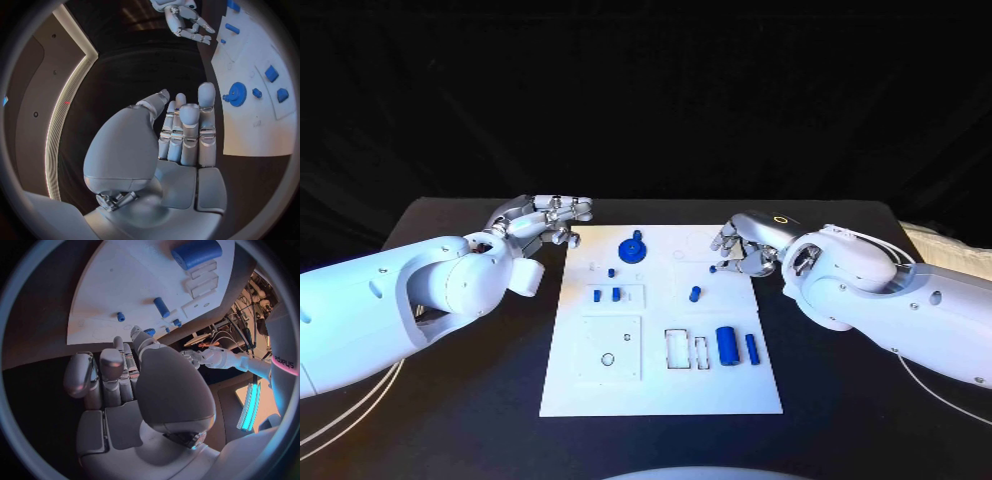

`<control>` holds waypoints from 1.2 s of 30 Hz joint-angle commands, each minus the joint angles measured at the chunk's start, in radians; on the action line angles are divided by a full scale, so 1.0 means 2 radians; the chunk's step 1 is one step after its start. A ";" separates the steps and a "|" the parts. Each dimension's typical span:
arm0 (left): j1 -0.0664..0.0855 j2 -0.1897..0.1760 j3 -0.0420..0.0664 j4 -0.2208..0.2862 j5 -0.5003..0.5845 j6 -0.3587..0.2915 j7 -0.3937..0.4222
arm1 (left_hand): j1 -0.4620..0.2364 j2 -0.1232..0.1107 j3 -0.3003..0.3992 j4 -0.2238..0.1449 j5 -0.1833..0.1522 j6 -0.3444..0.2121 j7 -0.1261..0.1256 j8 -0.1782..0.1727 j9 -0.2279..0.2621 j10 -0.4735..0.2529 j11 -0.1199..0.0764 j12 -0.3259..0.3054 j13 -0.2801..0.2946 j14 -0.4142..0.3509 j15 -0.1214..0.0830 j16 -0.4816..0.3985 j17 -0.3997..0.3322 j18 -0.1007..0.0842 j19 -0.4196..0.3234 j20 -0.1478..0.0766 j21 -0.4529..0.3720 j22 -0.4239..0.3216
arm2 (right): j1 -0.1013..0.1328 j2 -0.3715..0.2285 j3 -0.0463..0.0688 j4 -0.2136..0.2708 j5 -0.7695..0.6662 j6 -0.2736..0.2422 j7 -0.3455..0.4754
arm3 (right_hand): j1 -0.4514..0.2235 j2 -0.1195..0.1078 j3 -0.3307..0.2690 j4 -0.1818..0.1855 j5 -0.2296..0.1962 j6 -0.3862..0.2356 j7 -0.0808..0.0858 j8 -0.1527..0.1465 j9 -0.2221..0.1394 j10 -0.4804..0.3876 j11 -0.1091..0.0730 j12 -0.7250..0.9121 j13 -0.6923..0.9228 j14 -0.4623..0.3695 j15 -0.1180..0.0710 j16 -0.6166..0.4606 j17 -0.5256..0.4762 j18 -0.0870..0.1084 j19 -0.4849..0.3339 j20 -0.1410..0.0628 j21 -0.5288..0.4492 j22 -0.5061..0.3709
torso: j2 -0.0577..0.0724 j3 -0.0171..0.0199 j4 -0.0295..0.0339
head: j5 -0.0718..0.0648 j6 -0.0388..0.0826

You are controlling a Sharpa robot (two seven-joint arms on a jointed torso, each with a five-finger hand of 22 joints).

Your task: Assemble the parts on the task board

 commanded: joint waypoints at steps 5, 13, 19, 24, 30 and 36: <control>-0.001 -0.004 0.000 0.005 0.077 -0.001 0.046 | -0.002 0.008 -0.010 -0.001 0.001 -0.008 0.000 0.003 -0.001 -0.011 0.001 0.010 0.004 -0.006 0.002 -0.002 -0.005 0.006 -0.004 0.001 -0.012 -0.006 | -0.002 0.011 0.000 -0.002 -0.054 0.046 -0.031 | 0.005 -0.002 0.016 0.002 -0.009 0.007 -0.006 -0.001 0.001 0.001 -0.004 -0.006 -0.021 0.005 -0.009 -0.003 -0.002 0.004 0.000 -0.005 -0.003 -0.001 | 0.001 0.0003 -0.0010 | 0.000 -0.002; -0.001 -0.002 0.000 0.004 0.079 0.001 0.049 | 0.000 0.010 -0.014 -0.001 0.002 -0.011 0.001 0.004 -0.001 -0.016 0.002 0.015 0.007 -0.010 0.003 -0.003 -0.009 0.006 -0.006 0.001 -0.020 -0.011 | -0.004 0.026 -0.002 -0.016 -0.054 0.055 -0.030 | 0.015 0.002 0.033 -0.001 -0.010 0.009 -0.007 -0.003 0.001 0.005 -0.006 -0.007 -0.037 0.006 -0.010 -0.005 -0.007 0.004 0.000 -0.009 -0.005 -0.003 | 0.001 0.0002 -0.0005 | 0.000 -0.007; -0.001 -0.001 0.000 0.004 0.079 0.001 0.050 | 0.002 0.011 -0.015 -0.003 0.002 -0.013 0.002 0.004 -0.001 -0.020 0.003 0.019 0.008 -0.011 0.003 -0.003 -0.010 0.007 -0.006 0.002 -0.024 -0.013 | -0.006 0.035 -0.004 -0.026 -0.054 0.056 -0.025 | 0.019 0.003 0.047 -0.004 -0.011 0.011 -0.007 -0.003 0.001 0.009 -0.006 -0.007 -0.047 0.006 -0.009 -0.006 -0.008 0.004 0.000 -0.008 -0.006 -0.003 | 0.001 0.0004 -0.0008 | 0.000 -0.008; -0.001 0.002 0.000 0.005 0.074 0.002 0.053 | 0.006 0.015 -0.016 -0.004 0.005 -0.015 0.003 0.006 -0.001 -0.026 0.004 0.023 0.010 -0.012 0.004 -0.002 -0.012 0.007 -0.006 0.002 -0.027 -0.015 | -0.006 0.040 -0.006 -0.032 -0.055 0.055 -0.025 | 0.019 0.005 0.060 -0.005 -0.010 0.016 -0.011 -0.002 0.001 0.013 -0.009 -0.007 -0.056 0.007 -0.014 -0.006 -0.008 0.004 0.001 -0.011 -0.006 -0.003 | 0.001 0.0001 -0.0009 | 0.000 -0.010; -0.001 0.002 0.000 0.006 0.071 0.001 0.054 | 0.007 0.016 -0.016 -0.005 0.006 -0.016 0.003 0.006 -0.001 -0.027 0.004 0.023 0.010 -0.013 0.004 -0.002 -0.012 0.007 -0.006 0.002 -0.027 -0.015 | -0.007 0.044 -0.008 -0.037 -0.055 0.059 -0.024 | 0.019 0.006 0.068 -0.007 -0.010 0.020 -0.011 -0.001 0.002 0.017 -0.009 -0.006 -0.061 0.007 -0.015 -0.006 -0.009 0.004 0.001 -0.013 -0.006 -0.003 | 0.001 0.0004 -0.0011 | 0.001 -0.011; -0.001 0.002 0.000 0.008 0.068 0.000 0.055 | 0.007 0.016 -0.017 -0.005 0.007 -0.019 0.004 0.007 -0.001 -0.033 0.005 0.027 0.011 -0.013 0.005 -0.001 -0.012 0.007 -0.006 0.003 -0.029 -0.016 | -0.007 0.048 -0.009 -0.041 -0.055 0.066 -0.023 | 0.017 0.007 0.078 -0.012 -0.010 0.029 -0.012 0.001 0.003 0.026 -0.011 -0.005 -0.067 0.007 -0.016 -0.005 -0.008 0.003 0.002 -0.014 -0.005 -0.001 | 0.000 0.0002 -0.0003 | 0.001 -0.014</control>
